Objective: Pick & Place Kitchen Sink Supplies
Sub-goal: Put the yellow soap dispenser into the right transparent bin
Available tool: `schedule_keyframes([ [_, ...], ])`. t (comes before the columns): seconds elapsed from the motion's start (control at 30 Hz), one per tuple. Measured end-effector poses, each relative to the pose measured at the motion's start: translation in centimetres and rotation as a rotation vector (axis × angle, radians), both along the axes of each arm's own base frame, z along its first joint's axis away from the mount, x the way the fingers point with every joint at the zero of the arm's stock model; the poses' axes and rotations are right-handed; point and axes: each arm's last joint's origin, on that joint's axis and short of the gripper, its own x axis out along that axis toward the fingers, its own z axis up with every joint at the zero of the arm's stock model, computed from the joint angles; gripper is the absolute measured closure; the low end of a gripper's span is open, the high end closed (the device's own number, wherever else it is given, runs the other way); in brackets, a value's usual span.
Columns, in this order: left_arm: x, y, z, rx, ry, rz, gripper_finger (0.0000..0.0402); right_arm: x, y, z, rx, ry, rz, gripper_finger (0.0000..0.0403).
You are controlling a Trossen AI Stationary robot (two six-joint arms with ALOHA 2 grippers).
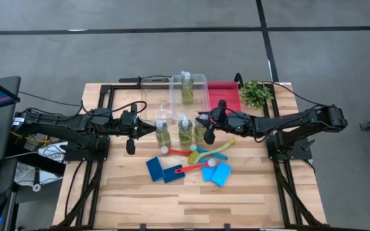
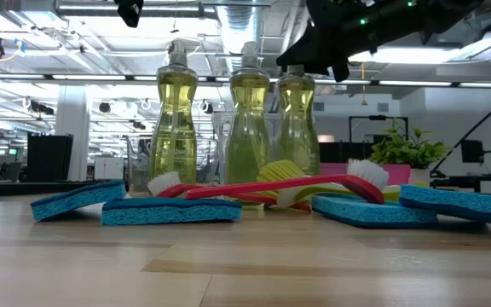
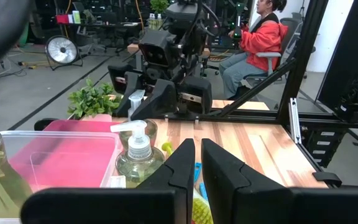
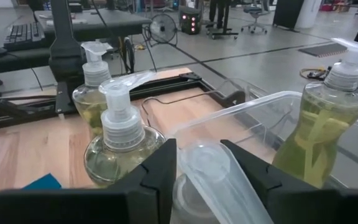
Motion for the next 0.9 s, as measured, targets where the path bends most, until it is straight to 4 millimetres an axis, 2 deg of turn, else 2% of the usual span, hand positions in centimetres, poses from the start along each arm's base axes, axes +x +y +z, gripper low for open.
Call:
schedule_keyframes([
  [0.1,0.0,0.0,0.0,0.0,0.0,0.0,0.0372,0.2,0.2,0.8,-0.016,-0.001,0.01,0.0307],
  [0.4,0.0,0.0,0.0,0.0,0.0,0.0,0.0372,0.7,0.6,4.0,-0.041,0.045,0.014,0.0307],
  [0.9,0.0,0.0,0.0,0.0,0.0,0.0,0.0372,0.0,0.5,11.5,-0.087,0.109,0.002,0.0305],
])
